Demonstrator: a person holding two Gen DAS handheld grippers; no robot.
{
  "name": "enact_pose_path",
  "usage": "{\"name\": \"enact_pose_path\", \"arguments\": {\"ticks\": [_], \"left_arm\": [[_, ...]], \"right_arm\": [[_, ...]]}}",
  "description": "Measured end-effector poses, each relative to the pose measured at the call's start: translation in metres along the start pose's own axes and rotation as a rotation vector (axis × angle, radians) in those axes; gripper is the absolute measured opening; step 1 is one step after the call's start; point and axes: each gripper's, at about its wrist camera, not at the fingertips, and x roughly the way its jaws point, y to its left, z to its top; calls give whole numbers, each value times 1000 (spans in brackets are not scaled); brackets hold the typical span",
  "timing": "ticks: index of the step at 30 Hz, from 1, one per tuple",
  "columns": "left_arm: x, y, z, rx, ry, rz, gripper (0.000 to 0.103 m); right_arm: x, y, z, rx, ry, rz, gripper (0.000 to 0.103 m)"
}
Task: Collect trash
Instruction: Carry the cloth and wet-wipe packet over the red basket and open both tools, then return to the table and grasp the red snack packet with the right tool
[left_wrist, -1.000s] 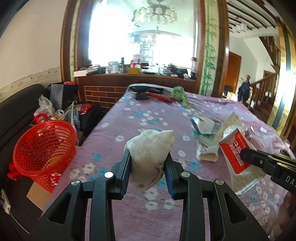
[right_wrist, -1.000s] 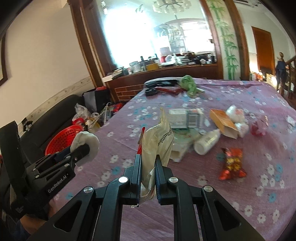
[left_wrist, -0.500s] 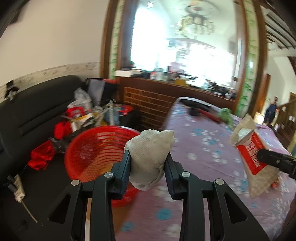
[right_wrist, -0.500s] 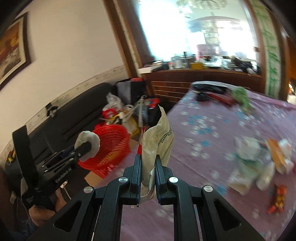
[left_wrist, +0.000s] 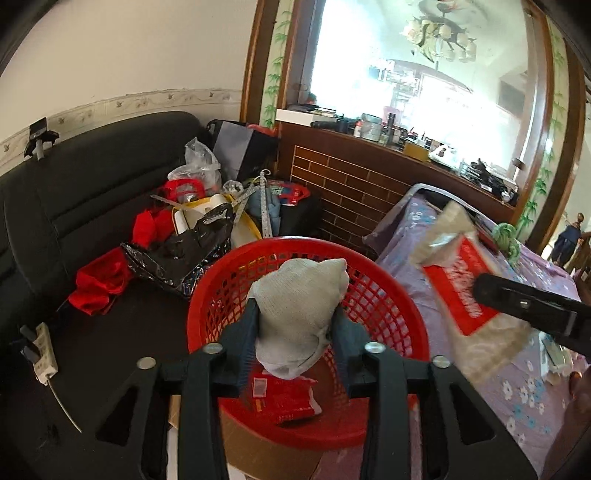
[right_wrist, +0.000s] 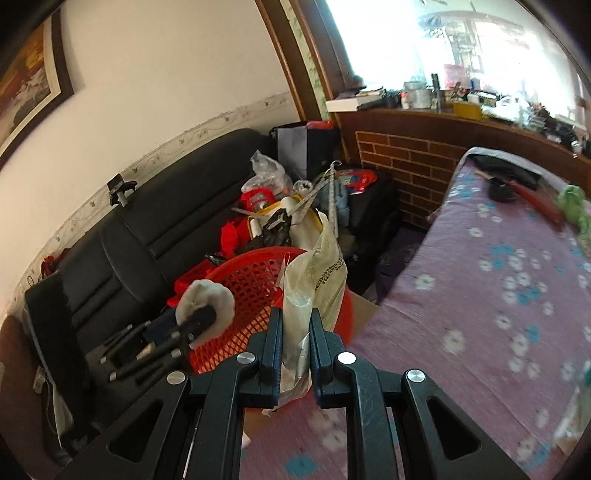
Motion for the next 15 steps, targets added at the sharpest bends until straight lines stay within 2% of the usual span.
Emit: {"name": "enact_pose_path", "arguments": {"ticks": [2,5,9,15], "left_arm": [[3,2,2,-19,-4,0,55],[2,3,2,-31,-3,-1,66],[-11,-6,-6,-3,-17,-7,66],[-31,-55,-29,82,-7,-107,69]], "right_arm": [[14,0,6,7,15,-8,18],[13,-10,7,32,6,-9,26],[-13,-25,-4,55,-12,-11,27],[-71,-52,-43,88,-44,-30,36]]}}
